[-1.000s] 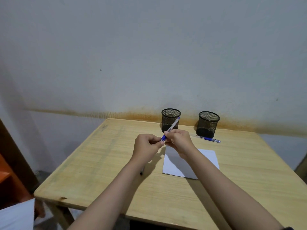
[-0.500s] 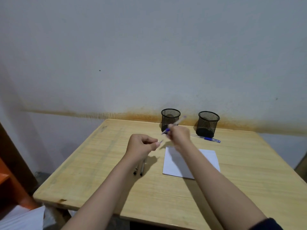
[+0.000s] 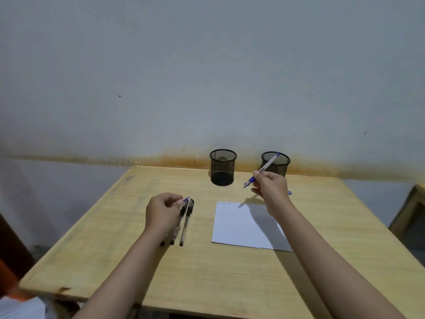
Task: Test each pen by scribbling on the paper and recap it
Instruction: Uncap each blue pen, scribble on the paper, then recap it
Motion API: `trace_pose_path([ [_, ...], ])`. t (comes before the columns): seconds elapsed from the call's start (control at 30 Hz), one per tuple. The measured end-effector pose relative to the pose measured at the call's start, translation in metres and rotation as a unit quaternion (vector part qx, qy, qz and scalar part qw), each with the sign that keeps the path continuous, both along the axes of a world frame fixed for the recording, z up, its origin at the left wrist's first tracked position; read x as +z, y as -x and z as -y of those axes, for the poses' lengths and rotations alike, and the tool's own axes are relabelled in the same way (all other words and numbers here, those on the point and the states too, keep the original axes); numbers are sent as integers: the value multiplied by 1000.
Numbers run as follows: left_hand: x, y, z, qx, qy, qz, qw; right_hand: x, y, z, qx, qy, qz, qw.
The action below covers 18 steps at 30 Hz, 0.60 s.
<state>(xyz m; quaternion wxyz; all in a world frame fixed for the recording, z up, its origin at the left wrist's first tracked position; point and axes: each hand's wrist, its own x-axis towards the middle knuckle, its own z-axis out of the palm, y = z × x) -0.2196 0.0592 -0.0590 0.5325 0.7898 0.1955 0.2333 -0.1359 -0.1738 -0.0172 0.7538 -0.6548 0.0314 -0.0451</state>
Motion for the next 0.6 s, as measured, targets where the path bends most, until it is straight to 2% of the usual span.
trace_pose_path([
  [0.13,-10,-5,-17,104,-59,-81,990,-12,6,13,-13,18,-8,1000],
  [0.27,-23,-4,-33,140,-122,-166,968,-24,7,25,-23,33,-15,999],
  [0.53,-22,-5,-31,149,-152,-191,958,-33,6,26,-20,44,-16,999],
  [0.6,-16,-5,-22,137,-183,-186,956,-33,3,25,-19,37,-18,999],
])
